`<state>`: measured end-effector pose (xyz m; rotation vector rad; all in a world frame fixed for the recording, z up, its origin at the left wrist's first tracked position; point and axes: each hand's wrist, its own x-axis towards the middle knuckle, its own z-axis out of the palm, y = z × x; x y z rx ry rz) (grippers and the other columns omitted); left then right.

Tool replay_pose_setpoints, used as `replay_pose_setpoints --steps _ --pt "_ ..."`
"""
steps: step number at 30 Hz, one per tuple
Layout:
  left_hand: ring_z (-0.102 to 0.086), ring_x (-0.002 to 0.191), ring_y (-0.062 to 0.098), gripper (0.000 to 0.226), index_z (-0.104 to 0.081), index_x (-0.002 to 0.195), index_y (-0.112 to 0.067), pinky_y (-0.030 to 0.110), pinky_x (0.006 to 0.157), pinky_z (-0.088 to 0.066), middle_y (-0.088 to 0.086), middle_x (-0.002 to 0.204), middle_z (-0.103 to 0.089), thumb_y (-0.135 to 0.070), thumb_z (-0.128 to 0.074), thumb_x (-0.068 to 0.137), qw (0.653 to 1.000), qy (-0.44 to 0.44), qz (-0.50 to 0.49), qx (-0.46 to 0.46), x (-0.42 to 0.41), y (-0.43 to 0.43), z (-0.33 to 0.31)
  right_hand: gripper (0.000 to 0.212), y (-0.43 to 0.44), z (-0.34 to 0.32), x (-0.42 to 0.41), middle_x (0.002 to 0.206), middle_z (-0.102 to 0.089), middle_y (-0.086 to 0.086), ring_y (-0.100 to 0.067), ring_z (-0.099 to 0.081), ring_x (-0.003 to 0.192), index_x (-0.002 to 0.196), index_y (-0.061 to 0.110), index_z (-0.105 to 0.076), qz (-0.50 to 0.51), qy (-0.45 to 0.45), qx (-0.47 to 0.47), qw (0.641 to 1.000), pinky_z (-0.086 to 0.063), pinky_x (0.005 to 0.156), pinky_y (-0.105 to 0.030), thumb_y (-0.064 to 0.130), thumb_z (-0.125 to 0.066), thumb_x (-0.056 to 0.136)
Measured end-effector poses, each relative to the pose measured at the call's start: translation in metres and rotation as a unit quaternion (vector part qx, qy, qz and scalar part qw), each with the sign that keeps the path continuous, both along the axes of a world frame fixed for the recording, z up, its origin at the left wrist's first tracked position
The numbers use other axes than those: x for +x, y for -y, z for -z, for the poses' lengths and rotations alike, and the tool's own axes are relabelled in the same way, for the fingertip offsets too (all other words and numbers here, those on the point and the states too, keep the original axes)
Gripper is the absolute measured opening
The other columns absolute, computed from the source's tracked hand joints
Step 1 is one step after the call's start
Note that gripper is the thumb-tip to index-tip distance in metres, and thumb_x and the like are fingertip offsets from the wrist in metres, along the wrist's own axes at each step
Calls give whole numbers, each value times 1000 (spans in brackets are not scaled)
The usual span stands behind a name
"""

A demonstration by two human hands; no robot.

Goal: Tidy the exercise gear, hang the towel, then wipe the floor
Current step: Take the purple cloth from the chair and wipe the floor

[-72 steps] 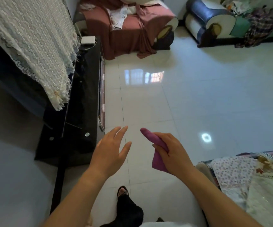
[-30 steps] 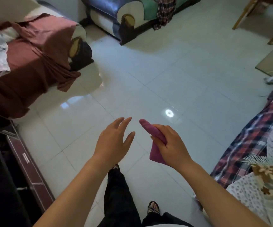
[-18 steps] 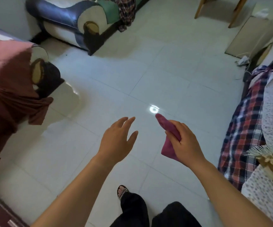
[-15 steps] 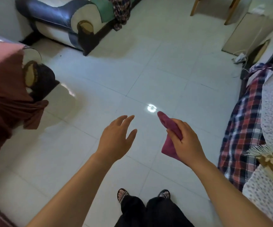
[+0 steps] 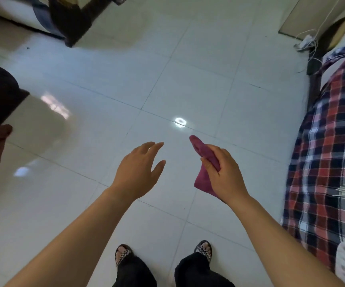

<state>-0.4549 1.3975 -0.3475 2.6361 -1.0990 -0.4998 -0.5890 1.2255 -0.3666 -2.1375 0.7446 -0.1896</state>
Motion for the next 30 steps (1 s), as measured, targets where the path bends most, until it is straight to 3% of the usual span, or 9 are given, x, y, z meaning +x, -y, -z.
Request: replay_pose_setpoints --steps 10,19,23,27,30 --pt "-39 130 20 51 -27 144 -28 35 98 -39 -3 146 -36 -41 -38 96 999 -6 36 24 47 12 286 29 27 282 30 108 -58 5 -11 -53 99 123 31 -52 34 -22 -23 999 -39 84 -22 29 -49 95" --pt "-35 132 20 53 -26 144 -27 37 100 -38 -4 147 -34 -42 -40 95 995 5 90 51 47 37 528 31 44 520 42 110 -56 0 -20 -52 103 125 33 -49 88 -41 -67 993 -44 85 -36 36 -46 94" --pt "-26 137 19 55 -26 144 -27 38 105 -35 -3 151 -27 -44 -41 94 993 7 99 70 35 41 609 34 34 596 40 118 -50 -1 -25 -46 109 128 32 -47 119 -95 -100 983 -42 87 -39 38 -44 94" --pt "-9 144 20 62 -17 146 -28 42 112 -27 -2 157 -9 -50 -40 93 989 1 99 109 26 31 658 43 11 646 30 135 -38 -3 -28 -36 122 136 31 -41 59 -148 -169 973 -38 96 -43 39 -44 94" --pt "-2 145 22 65 -10 148 -27 45 113 -24 -1 158 2 -51 -38 93 986 -7 91 142 25 22 672 51 -7 677 16 155 -14 -5 -30 -15 140 144 34 -27 -44 -247 -215 944 -17 112 -52 49 -30 96"
